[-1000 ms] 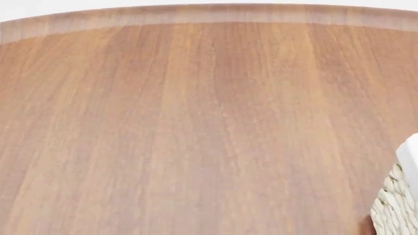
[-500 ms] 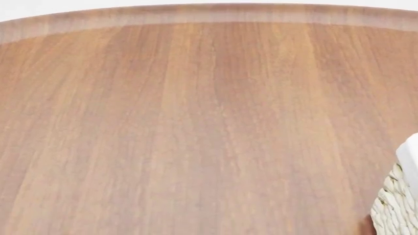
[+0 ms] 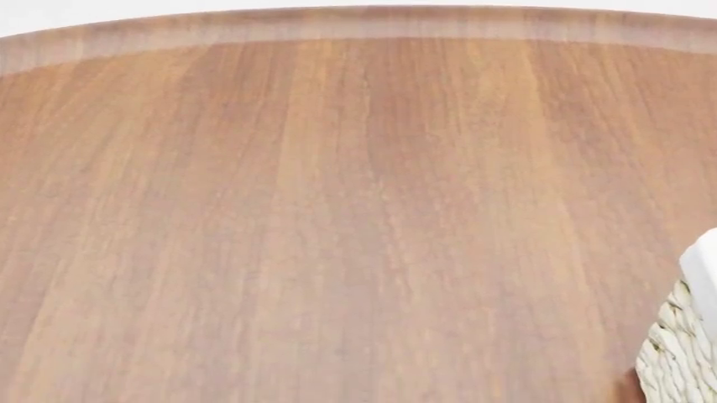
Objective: Pick the milk and place it in the basket.
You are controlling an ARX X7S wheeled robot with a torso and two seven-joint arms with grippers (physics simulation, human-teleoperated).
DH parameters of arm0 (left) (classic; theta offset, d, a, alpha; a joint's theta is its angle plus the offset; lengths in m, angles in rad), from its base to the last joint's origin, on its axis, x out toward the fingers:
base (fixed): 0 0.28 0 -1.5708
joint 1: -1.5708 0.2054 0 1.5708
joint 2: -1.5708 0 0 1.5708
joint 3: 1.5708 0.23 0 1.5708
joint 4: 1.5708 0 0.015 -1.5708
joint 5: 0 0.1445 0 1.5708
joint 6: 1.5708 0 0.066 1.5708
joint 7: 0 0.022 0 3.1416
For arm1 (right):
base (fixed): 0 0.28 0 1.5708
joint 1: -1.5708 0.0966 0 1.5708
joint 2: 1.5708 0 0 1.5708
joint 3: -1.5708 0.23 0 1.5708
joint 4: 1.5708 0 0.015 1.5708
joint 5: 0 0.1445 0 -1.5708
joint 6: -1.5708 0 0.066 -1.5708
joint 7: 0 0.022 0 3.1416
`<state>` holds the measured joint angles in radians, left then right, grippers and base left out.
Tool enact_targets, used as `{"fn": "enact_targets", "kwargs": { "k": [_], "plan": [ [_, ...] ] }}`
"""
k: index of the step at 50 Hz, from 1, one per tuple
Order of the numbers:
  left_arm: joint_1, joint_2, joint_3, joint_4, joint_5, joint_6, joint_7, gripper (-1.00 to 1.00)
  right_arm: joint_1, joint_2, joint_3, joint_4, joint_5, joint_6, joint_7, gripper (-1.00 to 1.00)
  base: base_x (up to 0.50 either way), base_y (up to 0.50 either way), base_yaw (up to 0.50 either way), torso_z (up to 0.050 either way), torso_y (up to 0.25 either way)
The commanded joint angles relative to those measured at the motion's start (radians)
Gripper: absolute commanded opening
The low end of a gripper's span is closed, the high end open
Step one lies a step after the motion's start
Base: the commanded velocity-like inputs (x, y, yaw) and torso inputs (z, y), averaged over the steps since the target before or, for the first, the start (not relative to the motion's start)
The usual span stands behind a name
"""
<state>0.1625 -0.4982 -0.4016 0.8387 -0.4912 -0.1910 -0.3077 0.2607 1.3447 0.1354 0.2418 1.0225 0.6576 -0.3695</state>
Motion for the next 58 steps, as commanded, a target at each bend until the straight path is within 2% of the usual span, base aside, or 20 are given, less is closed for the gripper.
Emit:
{"fn": "enact_targets", "kwargs": {
  "k": [1,6,10,17,35,44,48,58],
  "plan": [
    [-0.005,0.021,-0.027,-0.018,0.028,0.029,0.011,1.00,0.027,-0.014,0.019,0.002,-0.027,-0.001,-0.023,1.00,0.00,0.00,0.00,0.000,0.000],
    [-0.005,0.022,-0.027,-0.019,0.022,0.029,0.010,1.00,0.134,-0.011,-0.040,0.000,-0.050,0.000,-0.025,1.00,0.00,0.00,0.00,0.000,0.000],
    [-0.004,0.022,-0.027,-0.019,0.021,0.030,0.010,1.00,0.296,-0.020,-0.127,0.002,-0.101,0.019,-0.036,1.00,0.00,0.00,0.00,0.000,0.000],
    [-0.005,0.021,-0.025,-0.022,0.022,0.031,0.009,1.00,0.479,-0.046,-0.218,0.008,-0.187,0.040,-0.054,1.00,0.00,0.00,0.00,0.000,0.000],
    [-0.005,0.021,-0.023,-0.022,0.018,0.037,0.007,1.00,0.811,-0.128,-0.307,-0.008,-0.412,-0.073,-0.021,1.00,0.00,0.00,0.00,0.000,0.000],
    [-0.003,0.022,-0.028,-0.021,0.015,0.044,0.007,1.00,1.050,-0.209,-0.382,-0.035,-0.557,-0.113,0.003,1.00,0.00,0.00,0.00,0.000,0.000],
    [-0.001,0.022,-0.028,-0.023,0.019,0.048,0.007,1.00,1.117,-0.228,-0.388,-0.072,-0.576,-0.118,0.006,1.00,0.00,0.00,0.00,0.000,0.000],
    [0.000,0.021,-0.030,-0.023,0.016,0.050,0.006,1.00,1.146,-0.203,-0.329,-0.229,-0.539,-0.112,0.043,1.00,0.00,0.00,0.00,0.000,0.000]
  ]
}}
